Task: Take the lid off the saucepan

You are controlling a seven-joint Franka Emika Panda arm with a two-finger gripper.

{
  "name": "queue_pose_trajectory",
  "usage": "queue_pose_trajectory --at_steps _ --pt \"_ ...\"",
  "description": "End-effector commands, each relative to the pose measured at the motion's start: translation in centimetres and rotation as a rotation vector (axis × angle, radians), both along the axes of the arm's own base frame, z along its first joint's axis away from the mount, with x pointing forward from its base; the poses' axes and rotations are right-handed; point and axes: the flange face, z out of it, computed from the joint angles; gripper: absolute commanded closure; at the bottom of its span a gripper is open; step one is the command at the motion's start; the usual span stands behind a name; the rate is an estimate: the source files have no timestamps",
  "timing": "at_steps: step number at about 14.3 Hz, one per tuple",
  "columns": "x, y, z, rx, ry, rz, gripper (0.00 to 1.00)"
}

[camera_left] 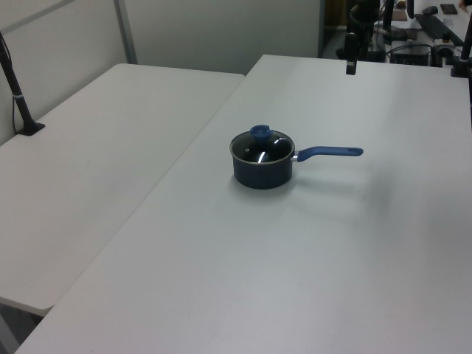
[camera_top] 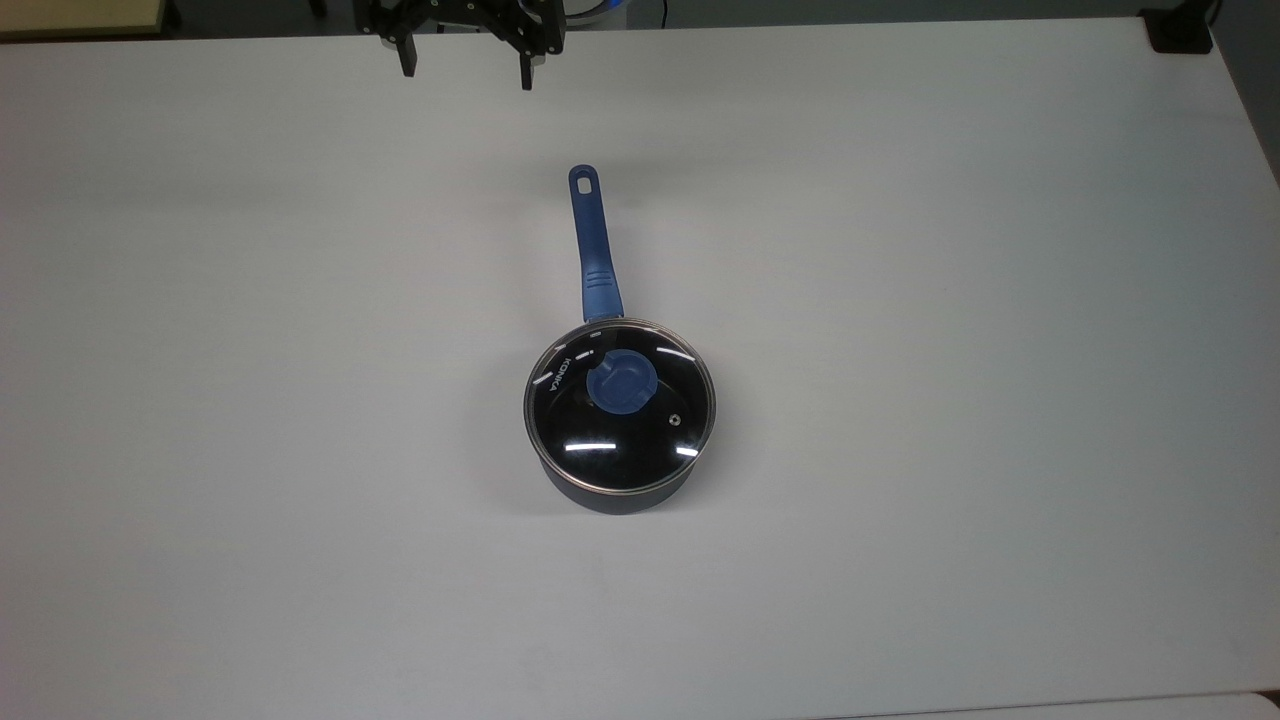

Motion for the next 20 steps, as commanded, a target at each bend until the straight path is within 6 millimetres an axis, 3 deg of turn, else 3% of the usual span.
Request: queue_pose_trajectory --at_steps 1,11,14,16,20 --pt "-0.2 -0.1 0.4 0.014 0.012 0.01 0.0" --pt "0.3 0.1 0.0 0.016 0.006 0.015 0.0" --pt "2.6 0.9 -0.1 0.035 -0.043 0.021 0.0" --pt "5.9 1.5 -0.3 0.075 -0.08 0.004 0.0" --pt "10.1 6.3 -5.0 0.117 -0.116 -0.115 0.0"
